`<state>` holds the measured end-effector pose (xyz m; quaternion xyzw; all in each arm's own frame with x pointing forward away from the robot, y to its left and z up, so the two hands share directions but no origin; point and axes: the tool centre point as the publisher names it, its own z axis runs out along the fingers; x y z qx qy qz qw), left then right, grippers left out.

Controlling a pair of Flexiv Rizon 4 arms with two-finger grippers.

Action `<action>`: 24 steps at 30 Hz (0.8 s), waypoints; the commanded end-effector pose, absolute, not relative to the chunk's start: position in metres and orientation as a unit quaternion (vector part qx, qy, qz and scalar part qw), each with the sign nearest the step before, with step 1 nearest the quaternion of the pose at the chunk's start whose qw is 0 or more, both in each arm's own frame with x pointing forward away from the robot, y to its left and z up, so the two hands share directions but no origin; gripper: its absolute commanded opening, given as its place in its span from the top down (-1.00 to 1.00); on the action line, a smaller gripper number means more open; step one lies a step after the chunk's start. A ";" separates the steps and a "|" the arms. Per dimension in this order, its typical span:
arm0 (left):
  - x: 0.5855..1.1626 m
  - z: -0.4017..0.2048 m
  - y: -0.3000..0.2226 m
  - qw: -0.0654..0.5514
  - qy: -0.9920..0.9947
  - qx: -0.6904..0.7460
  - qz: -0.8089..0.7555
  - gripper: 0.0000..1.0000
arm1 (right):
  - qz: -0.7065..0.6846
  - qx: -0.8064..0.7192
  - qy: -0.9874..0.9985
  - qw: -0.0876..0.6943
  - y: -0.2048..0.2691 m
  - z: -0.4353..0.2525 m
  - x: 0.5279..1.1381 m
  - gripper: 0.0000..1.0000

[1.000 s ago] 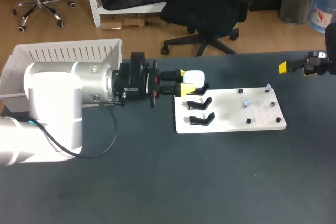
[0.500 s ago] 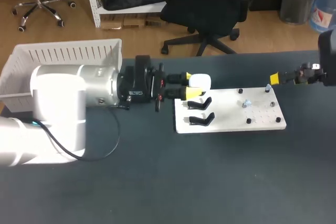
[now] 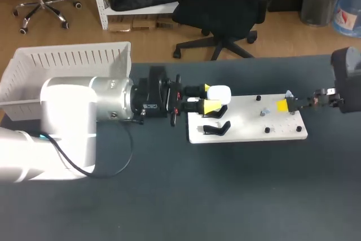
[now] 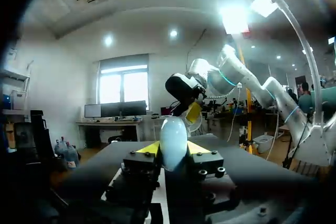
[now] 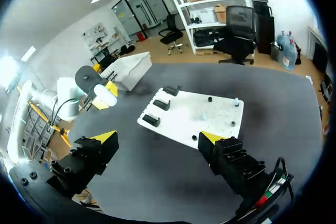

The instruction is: Pick up each earbud case from the left stands, insert the matching earbuds, close the lid, and place the case in the box.

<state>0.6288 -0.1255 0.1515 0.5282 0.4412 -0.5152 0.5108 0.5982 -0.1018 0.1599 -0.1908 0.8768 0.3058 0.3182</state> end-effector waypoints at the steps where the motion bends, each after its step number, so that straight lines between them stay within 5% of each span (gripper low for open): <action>1: 0.628 0.149 -0.127 0.509 0.442 0.530 -0.514 1.00 | 0.302 -0.183 0.884 0.305 -0.093 0.167 0.595 -1.00; 24: 0.621 0.139 -0.132 0.503 0.439 0.537 -0.515 1.00 | 0.218 -0.238 0.916 0.237 -0.021 0.169 0.571 -1.00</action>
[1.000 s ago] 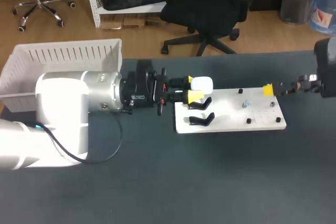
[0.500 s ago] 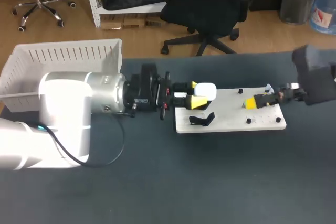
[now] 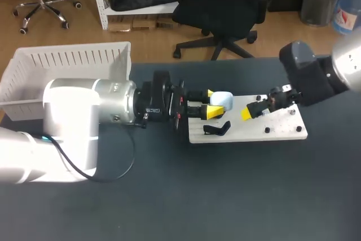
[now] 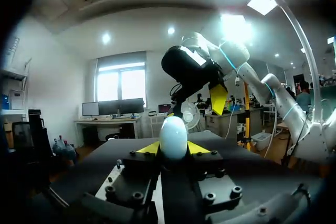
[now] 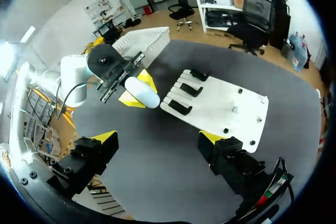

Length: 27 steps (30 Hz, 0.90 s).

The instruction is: Pick up each earbud case from the left stands, insert the matching earbuds, close the lid, and place the case in the box.

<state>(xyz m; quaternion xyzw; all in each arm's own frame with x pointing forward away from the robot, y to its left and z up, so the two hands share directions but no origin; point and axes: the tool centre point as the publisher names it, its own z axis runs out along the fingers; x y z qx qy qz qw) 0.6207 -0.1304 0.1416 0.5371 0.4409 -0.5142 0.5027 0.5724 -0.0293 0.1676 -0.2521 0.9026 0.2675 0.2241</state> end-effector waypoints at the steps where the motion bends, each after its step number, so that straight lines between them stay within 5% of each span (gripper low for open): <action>1: 0.621 0.138 -0.132 0.503 0.439 0.537 -0.515 1.00 | 0.218 -0.238 0.916 0.236 -0.020 0.169 0.571 -1.00; 27: 0.621 0.138 -0.133 0.503 0.439 0.537 -0.515 1.00 | 0.216 -0.229 0.918 0.239 0.003 0.157 0.596 -1.00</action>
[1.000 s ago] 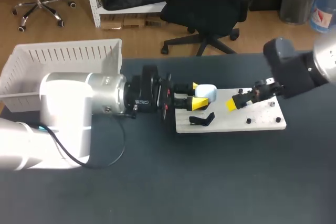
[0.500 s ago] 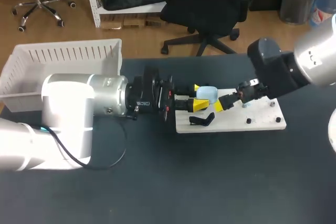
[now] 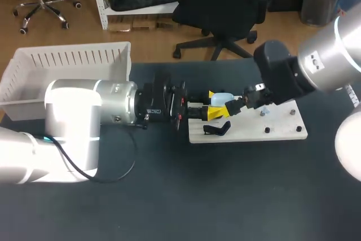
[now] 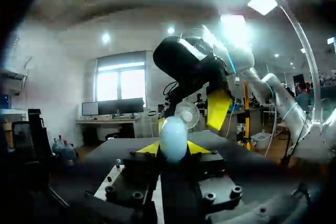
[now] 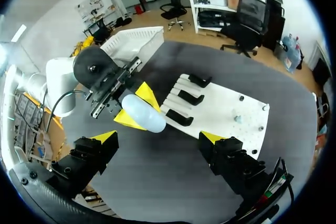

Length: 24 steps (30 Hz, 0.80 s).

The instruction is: Pick up each earbud case from the left stands, insert the matching earbuds, close the lid, and place the case in the box.

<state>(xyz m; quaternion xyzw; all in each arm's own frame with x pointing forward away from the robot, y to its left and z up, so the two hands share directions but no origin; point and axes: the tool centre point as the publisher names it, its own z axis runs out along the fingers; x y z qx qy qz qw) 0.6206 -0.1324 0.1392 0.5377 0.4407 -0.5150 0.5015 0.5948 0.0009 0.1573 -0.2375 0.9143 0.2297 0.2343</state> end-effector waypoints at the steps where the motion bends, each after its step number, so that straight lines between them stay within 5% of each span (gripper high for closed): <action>1: 0.621 0.138 -0.133 0.503 0.439 0.537 -0.515 1.00 | 0.212 -0.227 0.919 0.241 0.003 0.156 0.599 -1.00; 24: 0.621 0.138 -0.133 0.503 0.439 0.537 -0.515 1.00 | 0.204 -0.203 0.929 0.234 -0.007 0.149 0.613 -1.00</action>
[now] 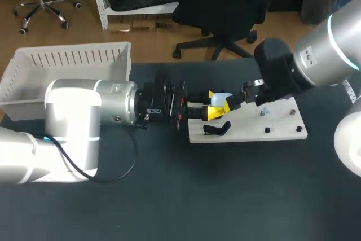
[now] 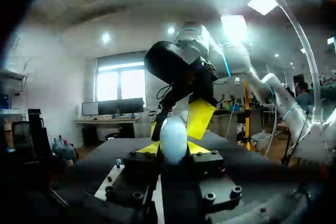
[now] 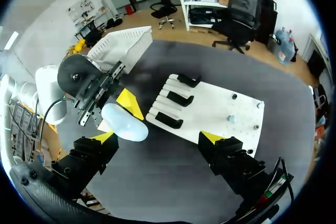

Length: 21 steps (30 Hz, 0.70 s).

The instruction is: Pick up each earbud case from the left stands, insert the matching earbuds, close the lid, and place the case in the box.

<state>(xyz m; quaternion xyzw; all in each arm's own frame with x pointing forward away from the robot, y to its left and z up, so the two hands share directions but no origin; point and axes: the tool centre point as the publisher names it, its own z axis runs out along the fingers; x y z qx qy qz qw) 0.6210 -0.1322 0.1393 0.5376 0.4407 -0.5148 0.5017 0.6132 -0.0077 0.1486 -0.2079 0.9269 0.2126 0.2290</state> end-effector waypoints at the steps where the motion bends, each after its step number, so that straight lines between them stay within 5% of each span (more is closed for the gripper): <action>1: 0.621 0.138 -0.133 0.503 0.439 0.537 -0.515 1.00 | 0.204 -0.203 0.929 0.234 -0.007 0.149 0.613 -1.00; 21: 0.621 0.138 -0.133 0.503 0.439 0.537 -0.515 1.00 | 0.202 -0.218 0.908 0.296 -0.031 0.180 0.625 -1.00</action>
